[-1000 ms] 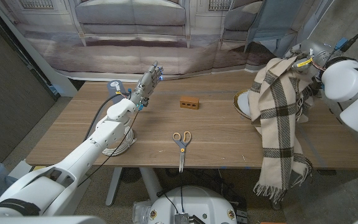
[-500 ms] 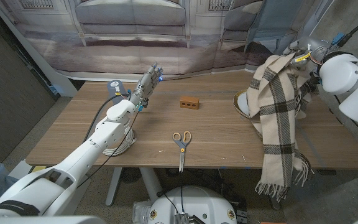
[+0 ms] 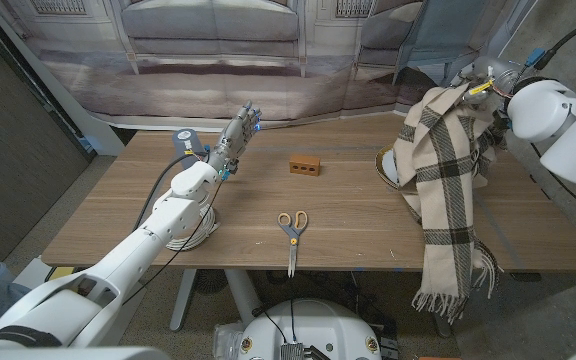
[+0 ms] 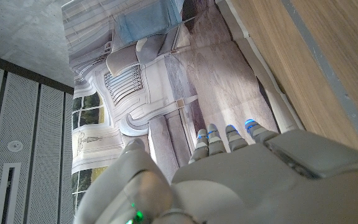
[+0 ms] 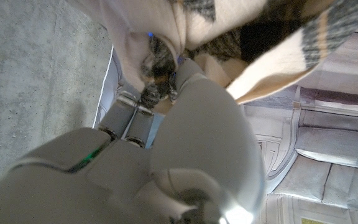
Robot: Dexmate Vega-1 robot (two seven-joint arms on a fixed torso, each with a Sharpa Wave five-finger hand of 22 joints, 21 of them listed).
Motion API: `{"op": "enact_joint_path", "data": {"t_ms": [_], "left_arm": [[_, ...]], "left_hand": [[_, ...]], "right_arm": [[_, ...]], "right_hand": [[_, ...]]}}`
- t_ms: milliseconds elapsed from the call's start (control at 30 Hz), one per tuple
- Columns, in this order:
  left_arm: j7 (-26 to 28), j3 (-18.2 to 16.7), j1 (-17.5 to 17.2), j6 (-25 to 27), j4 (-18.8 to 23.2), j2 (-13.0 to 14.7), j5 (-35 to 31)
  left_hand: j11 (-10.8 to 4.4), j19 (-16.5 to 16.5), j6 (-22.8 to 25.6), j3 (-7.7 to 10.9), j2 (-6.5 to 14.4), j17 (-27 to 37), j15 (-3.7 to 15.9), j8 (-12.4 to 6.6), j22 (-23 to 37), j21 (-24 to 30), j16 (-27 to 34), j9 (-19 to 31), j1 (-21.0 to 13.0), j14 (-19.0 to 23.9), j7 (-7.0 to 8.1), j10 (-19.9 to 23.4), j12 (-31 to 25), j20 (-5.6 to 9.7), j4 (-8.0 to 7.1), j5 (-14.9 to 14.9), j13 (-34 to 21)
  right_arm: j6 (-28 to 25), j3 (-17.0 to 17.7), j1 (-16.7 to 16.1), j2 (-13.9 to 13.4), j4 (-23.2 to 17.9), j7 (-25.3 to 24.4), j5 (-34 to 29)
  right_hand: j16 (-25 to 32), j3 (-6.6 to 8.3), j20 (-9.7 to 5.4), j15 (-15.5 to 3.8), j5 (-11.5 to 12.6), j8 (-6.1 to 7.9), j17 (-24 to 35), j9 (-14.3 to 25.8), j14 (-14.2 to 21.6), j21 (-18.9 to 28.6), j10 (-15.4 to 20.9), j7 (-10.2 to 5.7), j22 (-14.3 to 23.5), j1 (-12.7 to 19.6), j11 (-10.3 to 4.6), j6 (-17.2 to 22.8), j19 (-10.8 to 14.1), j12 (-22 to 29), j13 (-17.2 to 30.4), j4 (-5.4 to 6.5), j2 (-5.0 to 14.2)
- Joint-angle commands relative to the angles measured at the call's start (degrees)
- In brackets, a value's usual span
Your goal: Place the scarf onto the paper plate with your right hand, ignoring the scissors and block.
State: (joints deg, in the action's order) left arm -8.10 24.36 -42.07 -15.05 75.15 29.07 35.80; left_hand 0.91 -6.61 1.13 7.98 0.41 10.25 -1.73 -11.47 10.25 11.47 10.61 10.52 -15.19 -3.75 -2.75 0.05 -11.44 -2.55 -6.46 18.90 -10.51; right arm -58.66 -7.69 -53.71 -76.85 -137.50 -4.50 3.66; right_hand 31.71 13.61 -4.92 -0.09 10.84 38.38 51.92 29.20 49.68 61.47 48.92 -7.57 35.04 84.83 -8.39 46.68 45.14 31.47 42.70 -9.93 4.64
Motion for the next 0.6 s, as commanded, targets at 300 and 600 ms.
{"op": "enact_joint_path", "data": {"t_ms": [300,600], "left_arm": [[-0.23,-0.36,-1.21,-0.4,-0.33,-0.08,0.92],[0.62,-0.72,-1.72,0.3,1.49,1.12,0.48]], "left_hand": [[-0.09,-0.46,0.46,-0.22,0.5,0.31,-0.19,0.14,0.25,0.15,0.28,0.18,-0.29,0.37,-0.37,0.47,-0.28,-0.16,0.06,0.08,-0.33],[-0.07,-0.48,0.44,-0.31,0.54,0.31,-0.13,0.15,0.25,0.15,0.26,0.18,-0.33,0.33,-0.3,0.45,-0.26,-0.16,0.06,0.07,-0.33]], "right_arm": [[0.55,-10.96,11.0,0.48,3.16,1.02,0.36],[0.38,-16.86,16.54,3.11,5.96,3.8,-2.7]], "right_hand": [[-0.17,2.3,-8.38,-12.49,0.14,-0.01,0.39,0.12,7.17,0.55,0.53,-0.17,-0.2,2.29,0.08,0.32,0.09,-0.35,2.17,1.61,2.85],[-0.35,2.44,-8.39,-12.53,0.13,-0.1,0.56,0.03,7.33,0.71,0.63,-0.35,-0.39,2.2,-0.05,0.34,0.09,-0.62,2.4,1.61,2.91]]}}
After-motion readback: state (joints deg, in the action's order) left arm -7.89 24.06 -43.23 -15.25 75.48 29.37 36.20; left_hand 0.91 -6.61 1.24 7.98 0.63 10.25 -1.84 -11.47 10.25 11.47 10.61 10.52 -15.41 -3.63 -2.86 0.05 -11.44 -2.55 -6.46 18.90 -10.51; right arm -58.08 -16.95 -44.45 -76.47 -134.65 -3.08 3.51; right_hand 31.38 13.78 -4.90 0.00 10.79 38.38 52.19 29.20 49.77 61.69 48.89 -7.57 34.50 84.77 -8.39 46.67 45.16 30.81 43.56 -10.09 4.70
